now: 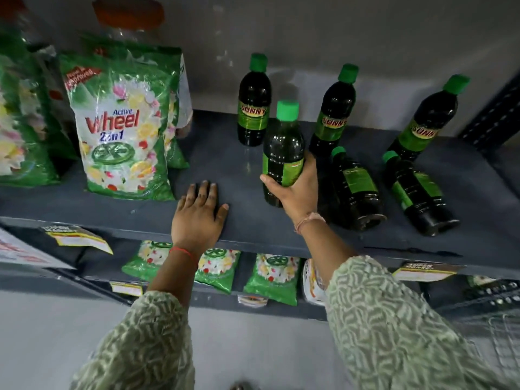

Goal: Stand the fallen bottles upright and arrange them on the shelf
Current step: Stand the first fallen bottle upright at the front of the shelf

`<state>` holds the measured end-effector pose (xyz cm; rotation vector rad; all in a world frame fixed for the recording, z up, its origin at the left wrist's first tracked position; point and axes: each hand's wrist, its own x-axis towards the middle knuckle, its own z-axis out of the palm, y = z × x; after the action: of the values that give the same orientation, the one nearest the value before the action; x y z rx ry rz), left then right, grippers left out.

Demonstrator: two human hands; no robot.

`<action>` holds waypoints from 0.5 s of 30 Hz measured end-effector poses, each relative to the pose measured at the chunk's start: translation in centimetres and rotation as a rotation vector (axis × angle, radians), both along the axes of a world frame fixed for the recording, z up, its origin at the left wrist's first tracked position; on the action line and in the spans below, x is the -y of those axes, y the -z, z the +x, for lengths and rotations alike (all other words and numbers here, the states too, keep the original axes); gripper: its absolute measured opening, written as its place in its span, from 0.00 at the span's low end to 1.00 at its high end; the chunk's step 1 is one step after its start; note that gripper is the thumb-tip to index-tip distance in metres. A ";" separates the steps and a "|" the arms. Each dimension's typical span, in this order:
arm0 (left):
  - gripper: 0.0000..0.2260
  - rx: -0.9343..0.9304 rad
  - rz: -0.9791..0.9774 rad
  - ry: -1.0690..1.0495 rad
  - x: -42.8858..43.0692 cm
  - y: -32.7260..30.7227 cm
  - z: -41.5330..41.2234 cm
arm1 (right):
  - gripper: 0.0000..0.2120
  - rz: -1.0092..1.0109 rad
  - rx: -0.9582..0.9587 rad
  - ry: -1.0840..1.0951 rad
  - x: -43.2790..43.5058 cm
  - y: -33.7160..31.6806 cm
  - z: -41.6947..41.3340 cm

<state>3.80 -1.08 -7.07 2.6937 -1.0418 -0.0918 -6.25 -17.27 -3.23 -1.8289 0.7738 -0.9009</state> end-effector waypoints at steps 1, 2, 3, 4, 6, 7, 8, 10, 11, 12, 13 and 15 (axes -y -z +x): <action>0.30 -0.004 -0.001 -0.005 0.0 0.0 0.0 | 0.35 -0.003 0.004 -0.012 0.1 0.3 -0.3; 0.28 -0.014 0.004 -0.011 0.2 0.0 0.0 | 0.36 0.019 0.020 -0.026 0.0 0.6 -0.5; 0.27 -0.028 0.009 -0.021 0.4 -0.1 0.0 | 0.37 0.030 0.016 -0.038 -0.2 0.7 -0.6; 0.26 -0.044 0.012 -0.032 0.7 -0.2 -0.1 | 0.39 0.027 0.000 -0.023 -0.3 1.0 -0.7; 0.26 -0.064 0.020 -0.044 1.1 -0.5 -0.3 | 0.48 -0.029 -0.085 0.060 -0.5 1.4 -0.5; 0.26 -0.067 0.019 -0.046 1.1 -0.6 -0.4 | 0.49 -0.038 -0.102 0.094 -0.7 1.3 -0.5; 0.26 -0.063 0.015 -0.045 1.2 -0.6 -0.4 | 0.48 -0.023 -0.094 0.109 -0.8 1.2 -0.5; 0.26 -0.057 0.014 -0.046 1.1 -0.6 -0.4 | 0.43 0.046 -0.053 0.075 -0.6 1.4 -0.6; 0.26 -0.056 0.017 -0.048 1.1 -0.6 -0.4 | 0.42 0.085 -0.042 0.048 -0.8 1.3 -0.8; 0.26 -0.054 0.018 -0.049 1.0 -0.6 -0.5 | 0.42 0.106 -0.031 0.016 -1.0 1.3 -0.9; 0.26 -0.050 0.018 -0.049 1.0 -0.7 -0.5 | 0.44 0.099 -0.027 0.001 -1.1 1.3 -1.0; 0.26 -0.048 0.016 -0.050 1.1 -0.8 -0.6 | 0.50 0.004 -0.075 0.017 -1.2 1.6 -0.8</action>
<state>3.20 -2.14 -6.28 2.7156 -0.9633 -0.1557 -7.02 -16.08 -4.80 -1.8640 0.8388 -0.8448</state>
